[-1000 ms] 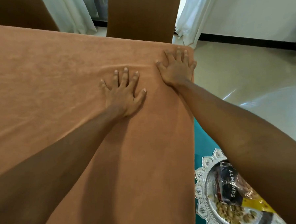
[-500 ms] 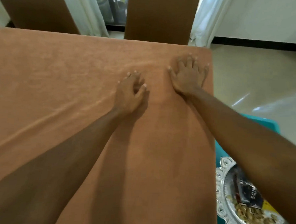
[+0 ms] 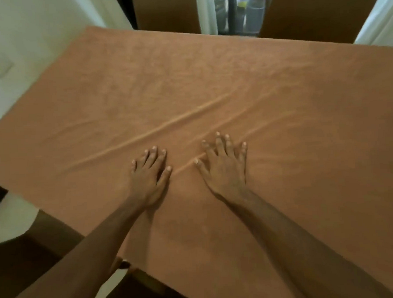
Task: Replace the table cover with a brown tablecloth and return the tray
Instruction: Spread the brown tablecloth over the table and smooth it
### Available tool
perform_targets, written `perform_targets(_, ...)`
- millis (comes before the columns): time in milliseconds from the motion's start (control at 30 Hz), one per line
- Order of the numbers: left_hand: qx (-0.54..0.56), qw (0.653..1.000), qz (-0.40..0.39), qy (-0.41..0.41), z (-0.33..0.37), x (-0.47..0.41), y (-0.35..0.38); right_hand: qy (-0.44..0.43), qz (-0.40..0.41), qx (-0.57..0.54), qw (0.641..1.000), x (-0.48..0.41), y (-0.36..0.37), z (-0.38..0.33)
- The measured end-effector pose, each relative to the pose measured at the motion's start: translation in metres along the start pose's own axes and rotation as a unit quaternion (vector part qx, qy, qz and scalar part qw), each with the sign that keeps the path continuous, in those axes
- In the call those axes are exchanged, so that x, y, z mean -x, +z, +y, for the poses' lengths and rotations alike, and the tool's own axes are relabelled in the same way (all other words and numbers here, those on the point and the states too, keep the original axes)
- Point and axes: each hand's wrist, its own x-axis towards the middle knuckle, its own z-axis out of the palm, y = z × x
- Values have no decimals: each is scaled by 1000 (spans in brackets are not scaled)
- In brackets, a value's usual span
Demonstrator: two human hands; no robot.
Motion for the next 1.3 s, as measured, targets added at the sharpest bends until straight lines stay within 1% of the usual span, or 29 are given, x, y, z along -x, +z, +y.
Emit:
perform_targets(100,20,999,25,-17,-44,33,1,-6,-12,-4,1000,26,13,-47)
perform_targets(167,39,999,34,0,-67,51,0,-16,-23,-8,1000,45,23,-79)
perform_targets(233,56,998,25,29,-96,71,-6,-37,-17,5,999,67,35,-119)
perform_targets(300,62,996,-2,57,-118,83,-14,-53,-20,11,998,81,44,-149)
perform_targets(367,48,994,-40,91,-149,102,-24,-48,-34,10,998,93,55,-182)
perform_targets(433,27,988,-86,128,-174,121,-31,-16,-44,-2,999,103,61,-209)
perform_targets(467,13,983,-108,145,-188,133,-38,7,-36,-7,999,108,62,-226)
perform_targets(533,-13,974,-156,162,-202,148,-46,45,-33,-14,998,122,66,-244)
perform_targets(600,-6,970,-179,163,-211,156,-50,56,-44,-15,997,139,68,-254)
perform_targets(633,8,970,-182,160,-214,162,-52,58,-53,-8,997,150,69,-258)
perform_targets(800,31,980,-114,163,-229,172,-53,88,-70,-13,994,161,69,-268)
perform_targets(967,36,981,-90,169,-251,149,-55,109,-6,-78,991,137,67,-283)
perform_targets(1133,8,983,-92,159,-272,83,-63,125,8,-55,991,79,79,-295)
perform_targets(1233,-31,980,-97,169,-293,23,-66,130,29,-41,990,30,93,-312)
perform_targets(1300,-40,977,-107,182,-310,-2,-67,129,44,-30,990,3,102,-327)
